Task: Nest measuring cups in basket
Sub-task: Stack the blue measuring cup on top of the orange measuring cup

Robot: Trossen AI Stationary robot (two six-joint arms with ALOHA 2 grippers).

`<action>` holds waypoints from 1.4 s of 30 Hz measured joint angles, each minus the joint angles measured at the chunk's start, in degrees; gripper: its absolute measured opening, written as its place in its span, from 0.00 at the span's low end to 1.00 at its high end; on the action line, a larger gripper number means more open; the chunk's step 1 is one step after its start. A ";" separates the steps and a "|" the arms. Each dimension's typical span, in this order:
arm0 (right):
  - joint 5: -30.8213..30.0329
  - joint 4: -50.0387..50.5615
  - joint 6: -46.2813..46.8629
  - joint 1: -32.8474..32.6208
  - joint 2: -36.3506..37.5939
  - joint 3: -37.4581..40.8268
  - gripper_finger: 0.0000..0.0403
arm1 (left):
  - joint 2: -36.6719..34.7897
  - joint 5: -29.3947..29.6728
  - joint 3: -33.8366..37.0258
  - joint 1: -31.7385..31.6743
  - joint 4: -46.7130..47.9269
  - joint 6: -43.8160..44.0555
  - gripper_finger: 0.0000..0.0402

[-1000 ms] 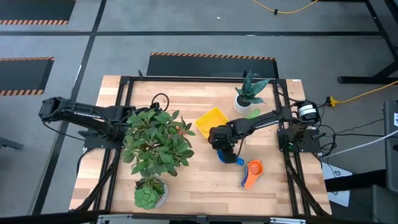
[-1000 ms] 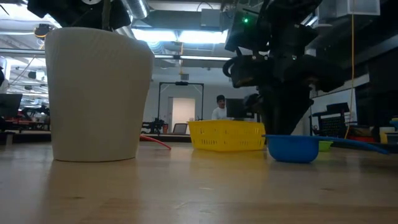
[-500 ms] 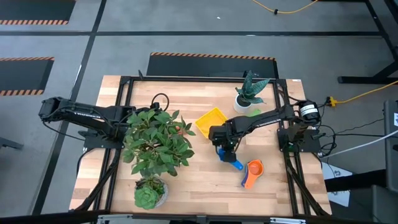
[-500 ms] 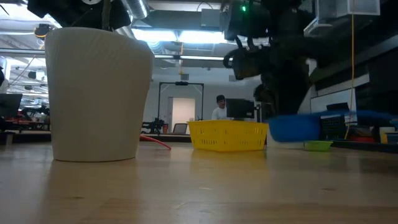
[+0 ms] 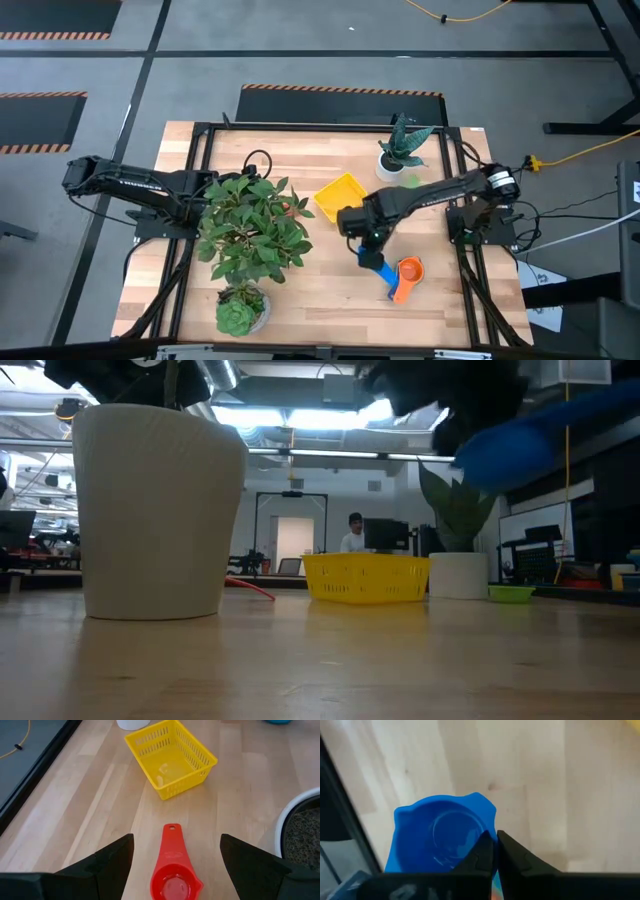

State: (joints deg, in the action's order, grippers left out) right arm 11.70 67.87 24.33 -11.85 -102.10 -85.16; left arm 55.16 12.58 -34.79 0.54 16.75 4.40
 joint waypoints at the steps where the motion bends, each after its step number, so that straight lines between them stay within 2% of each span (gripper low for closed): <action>1: 0.03 0.49 2.15 -0.82 0.65 0.00 0.03 | 0.00 0.00 0.00 0.00 0.04 -0.01 0.72; 4: -0.36 1.53 10.00 -3.68 3.27 1.16 0.04 | 0.02 -0.01 -0.01 0.00 0.21 0.00 0.72; 13: -9.66 2.03 41.32 -16.18 11.84 8.36 0.04 | 0.02 -0.02 -0.02 0.00 0.32 -0.04 0.72; 21: -13.86 1.98 65.33 -26.91 16.03 15.39 0.04 | 0.02 0.00 -0.02 0.00 0.31 -0.04 0.72; 28: -17.90 3.08 77.46 -30.82 16.06 18.75 0.04 | 0.02 0.00 -0.02 0.00 0.30 -0.07 0.72; 42: -16.94 3.07 89.24 -31.16 16.06 23.94 0.05 | 0.02 0.00 -0.02 0.00 0.31 -0.07 0.72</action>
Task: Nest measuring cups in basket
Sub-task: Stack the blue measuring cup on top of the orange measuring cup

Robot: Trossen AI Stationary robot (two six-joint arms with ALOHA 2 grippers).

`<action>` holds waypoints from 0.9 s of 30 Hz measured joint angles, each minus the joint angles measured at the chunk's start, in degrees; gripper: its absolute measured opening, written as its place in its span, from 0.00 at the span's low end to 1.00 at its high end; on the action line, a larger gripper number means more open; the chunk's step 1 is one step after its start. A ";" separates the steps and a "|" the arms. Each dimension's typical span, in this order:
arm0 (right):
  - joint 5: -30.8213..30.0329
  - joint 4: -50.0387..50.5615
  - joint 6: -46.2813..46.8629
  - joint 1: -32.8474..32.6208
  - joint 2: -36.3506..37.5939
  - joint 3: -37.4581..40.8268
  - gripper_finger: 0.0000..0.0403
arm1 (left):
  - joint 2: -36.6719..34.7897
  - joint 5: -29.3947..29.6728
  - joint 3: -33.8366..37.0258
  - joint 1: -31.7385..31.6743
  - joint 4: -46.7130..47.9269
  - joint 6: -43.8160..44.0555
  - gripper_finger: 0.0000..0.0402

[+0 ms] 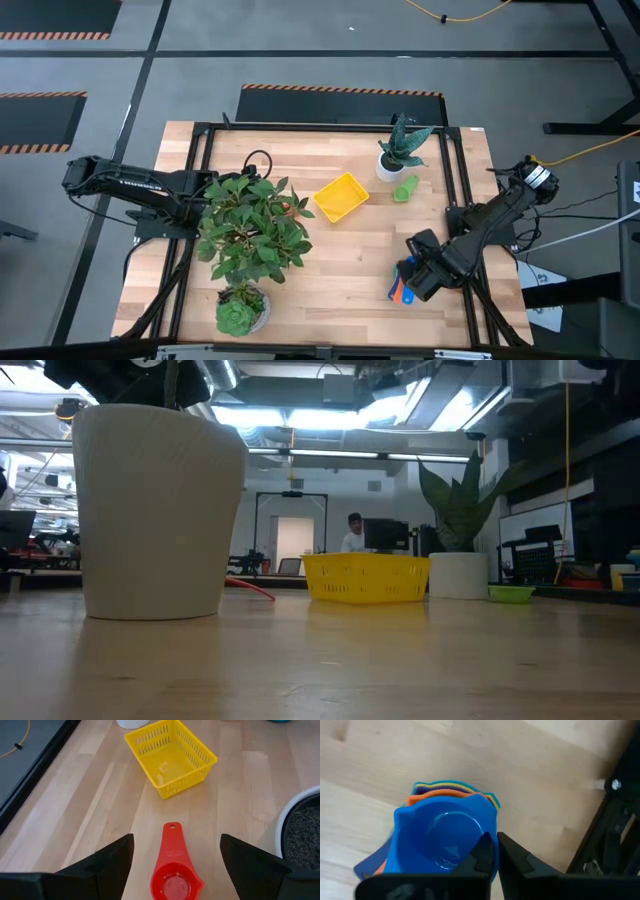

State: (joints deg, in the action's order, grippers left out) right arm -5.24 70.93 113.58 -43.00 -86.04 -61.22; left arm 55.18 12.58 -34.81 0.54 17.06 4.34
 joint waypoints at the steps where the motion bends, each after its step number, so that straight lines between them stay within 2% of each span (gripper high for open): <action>1: 0.69 -0.15 0.65 0.00 0.00 0.19 0.05 | 0.00 0.00 0.00 0.00 0.00 0.00 0.72; 8: 2.13 -0.84 4.86 0.00 -0.02 0.44 0.05 | 0.00 0.00 0.00 -0.01 0.00 0.00 0.72; 23: 2.15 -0.80 4.83 0.00 -0.02 0.44 0.05 | 0.00 0.00 -0.01 0.00 0.00 0.00 0.72; 27: 0.12 -0.83 4.72 0.00 -0.02 0.42 0.08 | 0.00 0.00 -0.02 -0.02 0.01 0.01 0.72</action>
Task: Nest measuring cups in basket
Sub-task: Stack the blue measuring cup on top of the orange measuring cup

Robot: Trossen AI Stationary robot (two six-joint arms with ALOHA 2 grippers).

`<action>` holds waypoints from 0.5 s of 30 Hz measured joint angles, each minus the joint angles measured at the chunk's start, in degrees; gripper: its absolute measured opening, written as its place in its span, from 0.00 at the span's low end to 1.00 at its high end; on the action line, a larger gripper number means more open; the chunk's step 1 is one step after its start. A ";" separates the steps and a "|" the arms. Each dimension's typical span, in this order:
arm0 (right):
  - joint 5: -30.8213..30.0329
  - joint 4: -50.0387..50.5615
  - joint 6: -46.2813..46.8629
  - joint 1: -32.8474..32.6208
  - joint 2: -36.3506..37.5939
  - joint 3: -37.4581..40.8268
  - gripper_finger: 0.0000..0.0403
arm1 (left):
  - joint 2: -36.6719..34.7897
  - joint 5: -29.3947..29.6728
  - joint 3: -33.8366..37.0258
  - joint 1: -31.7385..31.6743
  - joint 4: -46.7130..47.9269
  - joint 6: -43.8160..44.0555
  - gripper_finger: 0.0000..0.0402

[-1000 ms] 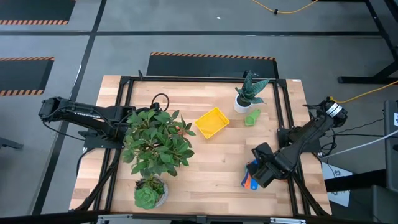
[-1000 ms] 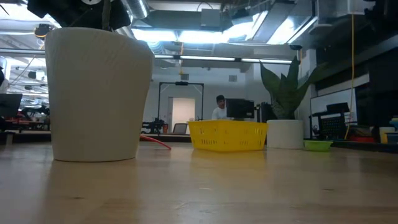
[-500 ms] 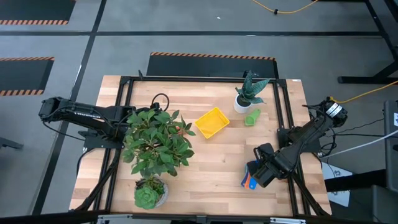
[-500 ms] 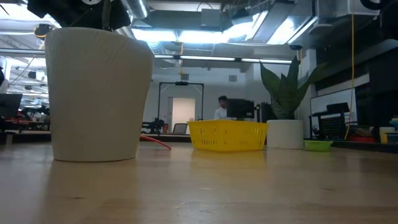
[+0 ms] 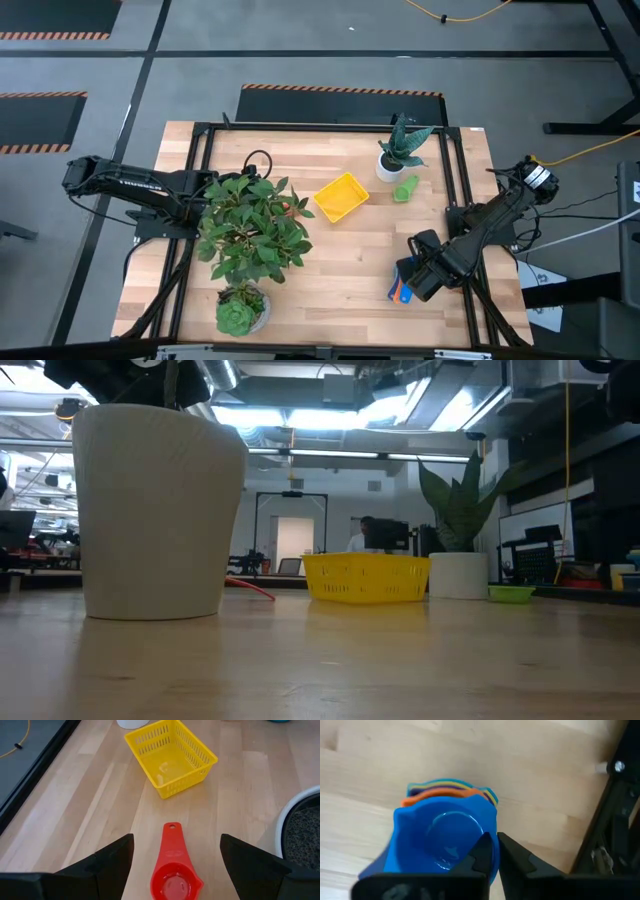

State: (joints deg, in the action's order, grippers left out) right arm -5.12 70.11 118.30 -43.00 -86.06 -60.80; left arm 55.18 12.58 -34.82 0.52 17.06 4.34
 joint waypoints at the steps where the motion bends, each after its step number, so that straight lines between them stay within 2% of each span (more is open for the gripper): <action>1: -0.70 0.01 0.01 0.00 0.00 0.00 0.10 | 0.00 0.00 0.00 0.02 0.01 -0.01 0.72; 8: -0.60 0.02 -0.07 0.02 -0.02 0.00 0.22 | 0.00 0.00 0.01 0.02 0.00 -0.01 0.72; 15: -0.02 0.04 -0.45 0.02 -0.02 0.00 0.24 | 0.00 0.00 0.00 0.02 0.01 -0.01 0.72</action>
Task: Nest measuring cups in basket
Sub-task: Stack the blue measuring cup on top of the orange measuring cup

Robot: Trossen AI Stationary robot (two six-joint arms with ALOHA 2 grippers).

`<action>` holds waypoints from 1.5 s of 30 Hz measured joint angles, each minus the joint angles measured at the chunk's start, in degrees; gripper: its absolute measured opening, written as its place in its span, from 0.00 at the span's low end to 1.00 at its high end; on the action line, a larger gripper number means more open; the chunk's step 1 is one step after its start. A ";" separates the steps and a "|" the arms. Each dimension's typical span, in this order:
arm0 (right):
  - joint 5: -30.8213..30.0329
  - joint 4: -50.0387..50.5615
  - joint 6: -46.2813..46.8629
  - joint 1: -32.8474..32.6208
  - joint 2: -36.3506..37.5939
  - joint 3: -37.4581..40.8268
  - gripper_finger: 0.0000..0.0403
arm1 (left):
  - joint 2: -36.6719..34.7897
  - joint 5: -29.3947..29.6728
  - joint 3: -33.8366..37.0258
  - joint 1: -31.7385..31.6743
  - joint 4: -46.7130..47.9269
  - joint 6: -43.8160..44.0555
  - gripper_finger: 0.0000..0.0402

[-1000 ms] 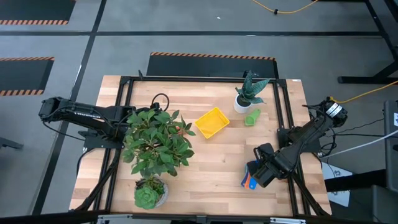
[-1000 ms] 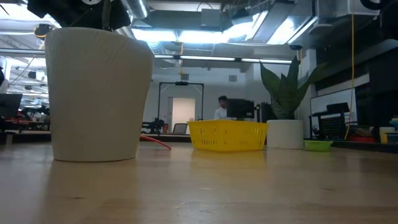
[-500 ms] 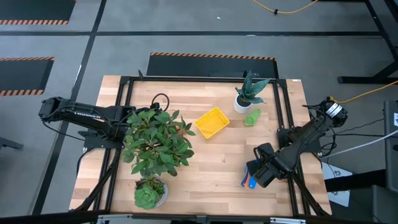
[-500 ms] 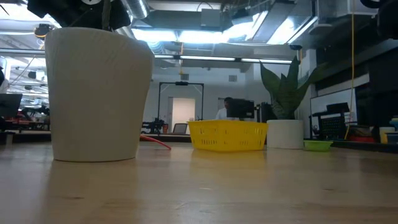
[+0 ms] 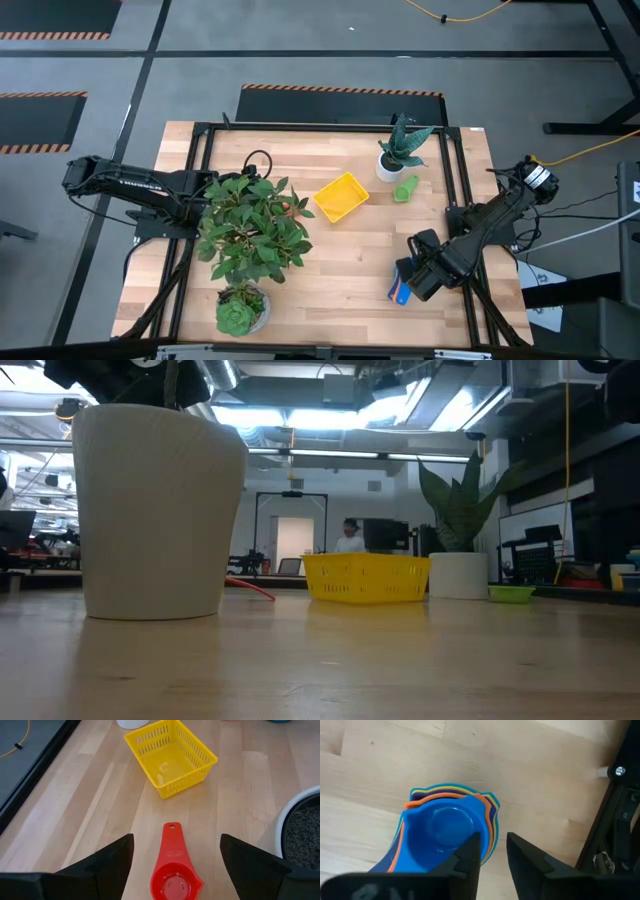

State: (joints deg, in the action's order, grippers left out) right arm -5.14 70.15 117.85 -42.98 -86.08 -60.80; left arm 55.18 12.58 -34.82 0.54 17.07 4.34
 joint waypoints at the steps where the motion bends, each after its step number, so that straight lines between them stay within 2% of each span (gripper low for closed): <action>1: 0.82 0.00 -0.81 0.00 0.00 0.00 0.24 | 0.00 0.00 -0.01 0.00 0.00 0.00 0.72; 6: 12.07 -0.39 -4.32 -0.77 0.00 0.00 0.24 | 0.00 -0.02 -0.01 0.00 0.00 0.00 0.72; 9: 14.61 -3.45 -2.41 -2.06 -0.02 0.00 0.24 | 0.00 0.00 0.01 0.00 0.01 0.00 0.72; 16: 9.63 -15.40 3.38 -5.18 -2.70 -0.04 0.24 | 0.00 0.00 0.00 -0.01 0.01 0.00 0.72; 22: 10.63 -22.22 3.44 -5.64 -8.12 -0.04 0.24 | 0.00 0.00 0.01 0.00 0.01 0.00 0.72; 31: 10.99 -25.97 3.44 -5.55 -11.61 -0.04 0.24 | 0.00 0.00 -0.01 -0.01 0.01 0.00 0.72; 40: 3.86 -26.73 3.53 -5.55 -11.61 -0.04 0.24 | 0.00 0.00 -0.01 -0.01 -0.01 0.00 0.72; 45: 3.38 -27.15 3.53 -5.55 -11.61 -0.04 0.24 | 0.00 0.00 0.01 -0.01 -0.02 0.01 0.72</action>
State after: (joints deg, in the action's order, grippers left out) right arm -1.76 43.00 121.38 -48.53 -97.69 -60.84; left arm 55.18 12.58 -34.81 0.53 17.06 4.35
